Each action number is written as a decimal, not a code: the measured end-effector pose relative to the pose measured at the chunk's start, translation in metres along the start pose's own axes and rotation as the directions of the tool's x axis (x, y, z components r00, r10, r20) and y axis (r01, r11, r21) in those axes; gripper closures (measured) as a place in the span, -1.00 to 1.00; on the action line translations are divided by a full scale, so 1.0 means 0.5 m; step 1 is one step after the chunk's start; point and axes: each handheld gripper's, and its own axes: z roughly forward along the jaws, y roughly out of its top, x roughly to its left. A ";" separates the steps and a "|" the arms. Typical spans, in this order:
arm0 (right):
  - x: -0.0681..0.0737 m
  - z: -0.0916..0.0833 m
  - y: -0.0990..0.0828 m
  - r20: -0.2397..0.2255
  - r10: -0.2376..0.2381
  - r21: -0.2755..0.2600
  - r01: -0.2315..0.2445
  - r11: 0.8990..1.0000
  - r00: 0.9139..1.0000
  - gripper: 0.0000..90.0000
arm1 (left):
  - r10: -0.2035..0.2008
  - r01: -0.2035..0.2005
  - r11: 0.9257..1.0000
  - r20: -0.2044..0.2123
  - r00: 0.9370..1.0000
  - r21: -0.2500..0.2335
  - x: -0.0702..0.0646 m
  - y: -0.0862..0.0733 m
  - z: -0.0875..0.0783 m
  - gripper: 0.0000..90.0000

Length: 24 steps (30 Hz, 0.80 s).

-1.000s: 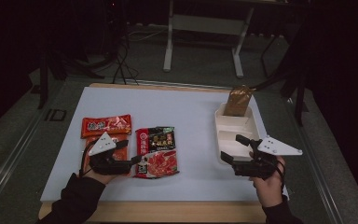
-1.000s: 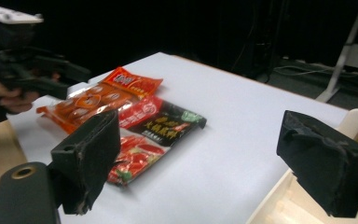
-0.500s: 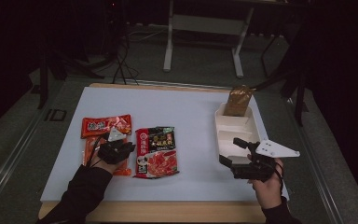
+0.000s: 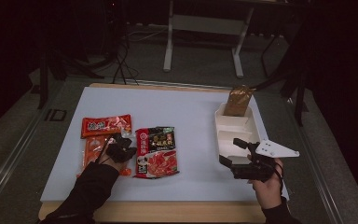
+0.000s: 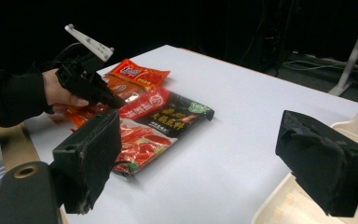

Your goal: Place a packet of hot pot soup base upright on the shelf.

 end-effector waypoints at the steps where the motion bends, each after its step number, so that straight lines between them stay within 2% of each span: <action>1: -0.001 0.000 0.000 -0.001 0.002 0.001 -0.002 1.000 1.000 -0.69 | 0.003 -0.003 1.000 -0.007 1.000 0.006 -0.003 0.001 0.003 1.00; 5: -0.003 0.001 -0.001 -0.006 0.012 -0.001 -0.012 1.000 1.000 -0.69 | -0.001 0.001 1.000 0.001 1.000 0.020 -0.009 0.010 0.008 1.00; 11: -0.002 0.002 -0.001 -0.013 0.012 0.000 -0.012 1.000 1.000 -0.69 | 0.033 -0.033 0.999 0.024 0.999 0.021 -0.032 0.017 0.011 1.00; 13: -0.004 0.001 -0.002 -0.014 0.016 -0.003 -0.016 1.000 1.000 -0.69 | 0.042 -0.043 0.999 0.043 0.998 0.029 -0.040 0.019 0.012 1.00; 18: -0.005 0.000 -0.003 -0.012 0.020 -0.001 -0.020 1.000 1.000 -0.69 | 0.078 -0.082 0.996 0.089 0.993 0.045 -0.068 0.024 0.013 1.00; 20: -0.006 0.000 -0.003 -0.013 0.022 -0.004 -0.022 1.000 1.000 -0.69 | 0.092 -0.097 0.994 0.095 0.991 0.044 -0.080 0.025 0.014 1.00; 24: -0.005 0.000 -0.003 -0.012 0.019 -0.003 -0.019 1.000 1.000 -0.69 | 0.097 -0.103 0.994 0.121 0.988 0.039 -0.096 0.027 0.017 1.00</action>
